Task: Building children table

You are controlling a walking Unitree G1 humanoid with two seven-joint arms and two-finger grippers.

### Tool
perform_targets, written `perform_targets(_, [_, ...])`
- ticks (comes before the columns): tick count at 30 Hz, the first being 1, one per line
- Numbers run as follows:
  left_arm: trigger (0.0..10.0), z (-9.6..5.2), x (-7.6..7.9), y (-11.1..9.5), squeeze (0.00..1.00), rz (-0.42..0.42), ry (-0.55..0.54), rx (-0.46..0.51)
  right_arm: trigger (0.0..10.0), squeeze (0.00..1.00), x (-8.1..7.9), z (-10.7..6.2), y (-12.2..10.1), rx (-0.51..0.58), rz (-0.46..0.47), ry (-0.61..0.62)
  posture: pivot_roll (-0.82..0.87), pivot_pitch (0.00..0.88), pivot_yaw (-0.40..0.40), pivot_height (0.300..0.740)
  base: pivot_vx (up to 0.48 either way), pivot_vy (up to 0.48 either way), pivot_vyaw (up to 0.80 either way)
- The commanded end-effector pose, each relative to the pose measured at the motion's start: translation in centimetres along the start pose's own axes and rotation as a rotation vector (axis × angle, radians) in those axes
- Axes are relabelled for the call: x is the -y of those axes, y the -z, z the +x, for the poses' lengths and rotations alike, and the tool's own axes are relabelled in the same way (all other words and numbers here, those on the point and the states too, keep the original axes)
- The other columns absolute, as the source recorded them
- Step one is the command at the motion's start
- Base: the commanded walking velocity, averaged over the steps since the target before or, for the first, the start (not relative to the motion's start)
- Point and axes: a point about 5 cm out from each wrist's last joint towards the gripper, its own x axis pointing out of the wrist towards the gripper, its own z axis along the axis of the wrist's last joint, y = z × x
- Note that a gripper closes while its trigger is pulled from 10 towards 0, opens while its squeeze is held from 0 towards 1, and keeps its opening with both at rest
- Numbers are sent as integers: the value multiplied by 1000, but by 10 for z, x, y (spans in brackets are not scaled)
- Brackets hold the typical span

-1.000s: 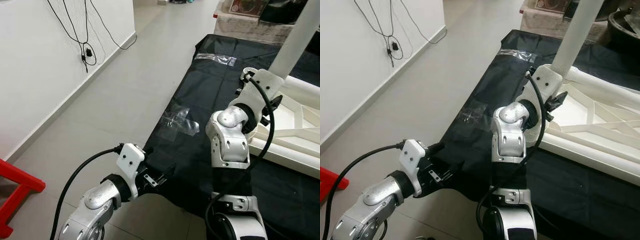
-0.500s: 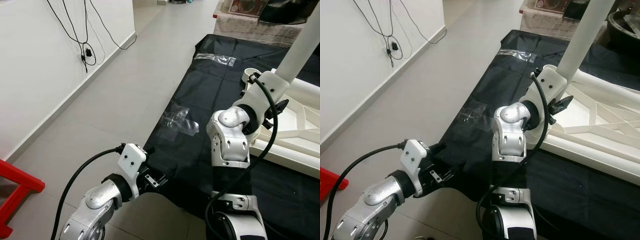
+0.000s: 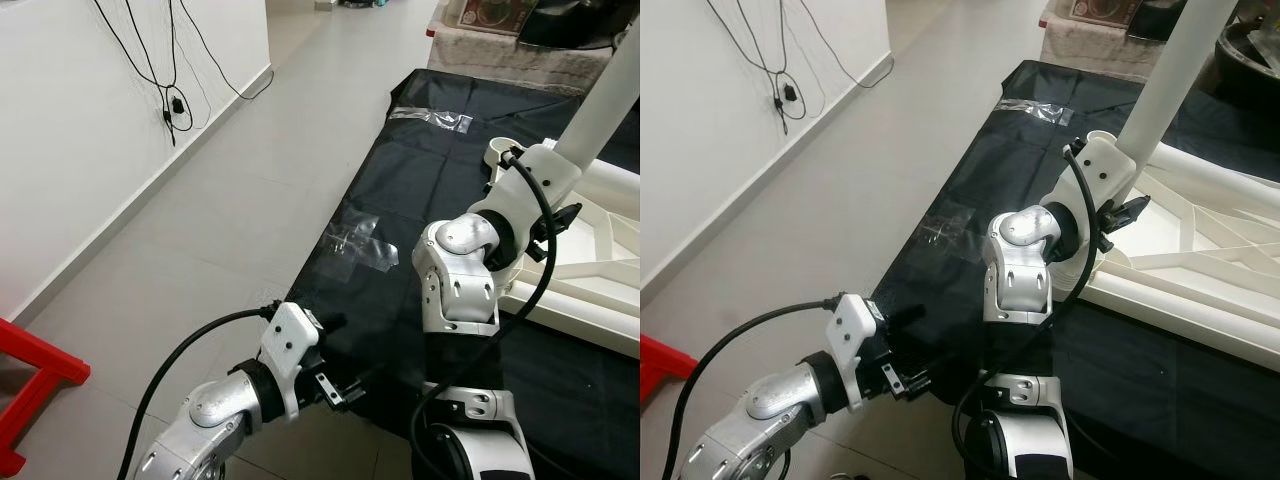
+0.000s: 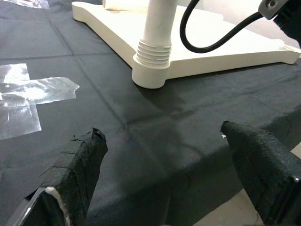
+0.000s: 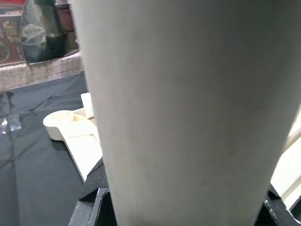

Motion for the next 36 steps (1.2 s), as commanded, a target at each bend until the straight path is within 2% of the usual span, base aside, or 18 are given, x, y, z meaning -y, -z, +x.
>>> perform_targets(1, [10000,-3,2,1,0,11,7,-6,10000,0,1,-13,27,-211,13,25,124,194,-7,740,0,0,0])
perform_targets(7, [10000,-4,1,2,0,13,1,-10,10000,0,-3,-15,25,-193,16,-9,124,191,-7,740,0,0,0])
perform_targets(10, [10000,-5,1,3,0,15,1,-14,10000,0,-4,-11,14,-185,66,1,124,190,-6,740,0,0,0])
perform_targets(12, [10000,-6,0,3,0,17,2,-17,10000,0,-7,-2,-3,-139,109,6,126,183,-3,740,0,0,0])
perform_targets(19, [10000,-8,-1,5,0,20,-1,-24,10000,0,-11,1,-19,-107,155,-21,122,178,-4,740,0,0,0])
perform_targets(22, [10000,-7,-1,5,0,20,-3,-23,10000,0,-11,-3,-6,-152,127,-28,121,176,-6,740,0,0,0])
perform_targets(24, [10000,-7,-1,5,0,20,-3,-23,10000,0,-11,-3,-6,-152,127,-28,121,176,-6,740,0,0,0])
perform_targets(26, [10000,-7,-1,5,0,21,-3,-23,10000,0,-6,-6,12,-213,84,-16,124,174,-6,740,0,0,0])
perform_targets(27, [10000,-7,-1,5,0,21,-3,-23,10000,0,-6,-6,12,-213,84,-16,124,174,-6,740,0,0,0])
perform_targets(28, [10000,-7,-1,5,0,23,-4,-24,10000,0,-3,-8,25,-256,55,-6,127,175,-5,740,0,0,0])
perform_targets(36, [10000,-8,-1,5,0,25,-3,-25,10000,0,4,-13,45,-319,8,10,127,175,-4,740,0,0,0])
